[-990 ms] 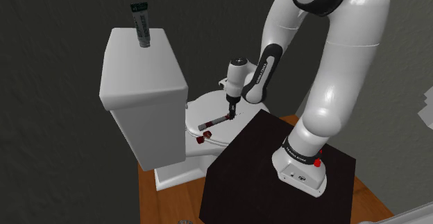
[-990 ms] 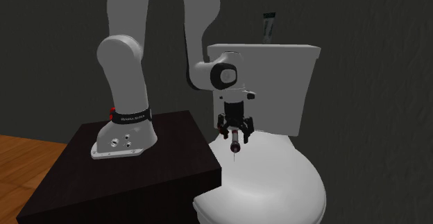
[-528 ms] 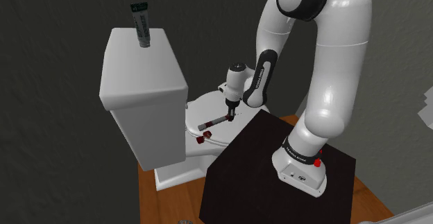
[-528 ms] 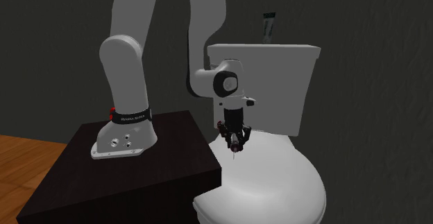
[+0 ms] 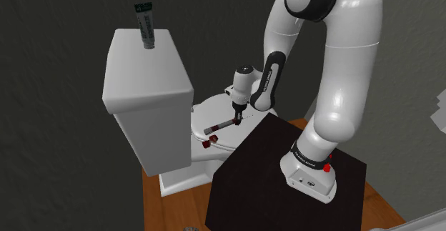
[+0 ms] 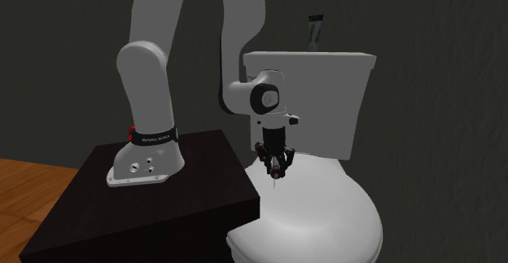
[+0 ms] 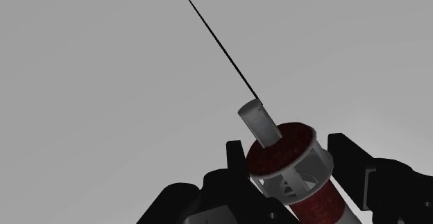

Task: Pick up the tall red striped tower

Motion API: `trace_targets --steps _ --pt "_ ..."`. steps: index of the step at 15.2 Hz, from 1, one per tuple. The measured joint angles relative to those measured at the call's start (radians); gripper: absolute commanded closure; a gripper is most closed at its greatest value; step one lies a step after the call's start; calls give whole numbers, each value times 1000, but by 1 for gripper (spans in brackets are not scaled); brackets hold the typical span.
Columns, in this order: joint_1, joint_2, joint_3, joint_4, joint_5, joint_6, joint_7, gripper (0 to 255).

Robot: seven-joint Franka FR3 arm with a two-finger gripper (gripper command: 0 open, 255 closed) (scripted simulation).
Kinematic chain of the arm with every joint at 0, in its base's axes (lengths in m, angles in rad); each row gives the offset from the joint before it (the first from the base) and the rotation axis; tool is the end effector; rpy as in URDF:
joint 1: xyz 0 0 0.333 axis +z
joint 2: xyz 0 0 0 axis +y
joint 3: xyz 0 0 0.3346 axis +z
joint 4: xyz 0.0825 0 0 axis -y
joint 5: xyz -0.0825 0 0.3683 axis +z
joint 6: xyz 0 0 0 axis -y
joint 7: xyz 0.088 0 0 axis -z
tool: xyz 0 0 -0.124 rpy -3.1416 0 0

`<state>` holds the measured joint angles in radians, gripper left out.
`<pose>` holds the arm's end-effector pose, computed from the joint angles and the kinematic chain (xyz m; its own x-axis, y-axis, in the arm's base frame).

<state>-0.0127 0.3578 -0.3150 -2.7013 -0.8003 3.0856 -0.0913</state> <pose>0.3703 -0.0796 0.1346 0.8348 0.5451 -0.0780 0.5505 -0.8231 0.1394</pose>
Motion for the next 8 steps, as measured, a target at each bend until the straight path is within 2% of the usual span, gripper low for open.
trace_targets --steps 2,8 --pt "-19 -27 17 -10 12 -19 -19 255" --pt "-95 -157 105 -53 108 -112 -123 255"
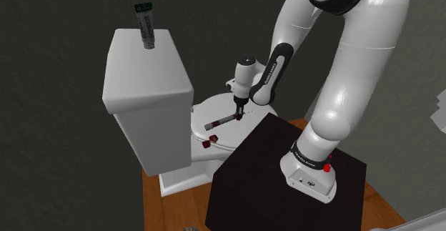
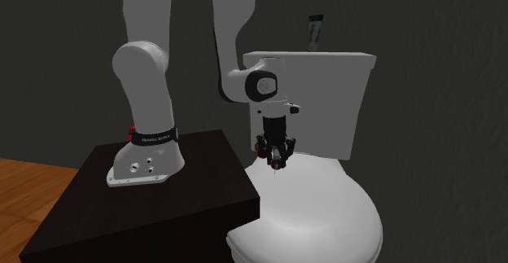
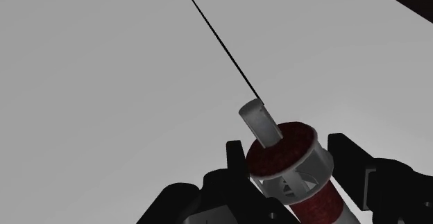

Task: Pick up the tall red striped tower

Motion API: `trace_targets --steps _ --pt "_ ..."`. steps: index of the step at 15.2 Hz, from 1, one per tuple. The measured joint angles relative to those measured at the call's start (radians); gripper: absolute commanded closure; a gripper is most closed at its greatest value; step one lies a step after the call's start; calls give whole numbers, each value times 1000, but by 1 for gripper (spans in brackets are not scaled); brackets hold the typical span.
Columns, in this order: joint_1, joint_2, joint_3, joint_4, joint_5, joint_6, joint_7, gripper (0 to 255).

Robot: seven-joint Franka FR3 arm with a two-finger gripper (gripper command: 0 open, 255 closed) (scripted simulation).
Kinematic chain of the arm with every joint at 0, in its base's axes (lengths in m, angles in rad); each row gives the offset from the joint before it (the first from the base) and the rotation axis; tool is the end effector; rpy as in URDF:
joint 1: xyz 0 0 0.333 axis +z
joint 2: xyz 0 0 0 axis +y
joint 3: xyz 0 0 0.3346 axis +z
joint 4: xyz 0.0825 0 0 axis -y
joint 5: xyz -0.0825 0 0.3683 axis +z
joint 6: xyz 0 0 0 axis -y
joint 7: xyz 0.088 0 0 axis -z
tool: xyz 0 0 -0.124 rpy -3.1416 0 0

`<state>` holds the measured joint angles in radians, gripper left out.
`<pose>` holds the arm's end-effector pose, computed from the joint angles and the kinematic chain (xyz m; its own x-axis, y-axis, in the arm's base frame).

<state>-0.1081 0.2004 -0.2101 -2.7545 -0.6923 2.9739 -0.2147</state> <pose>0.3657 -0.0814 0.1728 0.8348 0.5451 -0.0775 0.5504 -0.8231 0.1397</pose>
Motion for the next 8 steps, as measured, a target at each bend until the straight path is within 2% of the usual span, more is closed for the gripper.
trace_targets --steps 2,8 --pt "-19 -40 24 -10 42 -29 -42 255" --pt "-35 -157 66 -42 153 -116 -138 255"
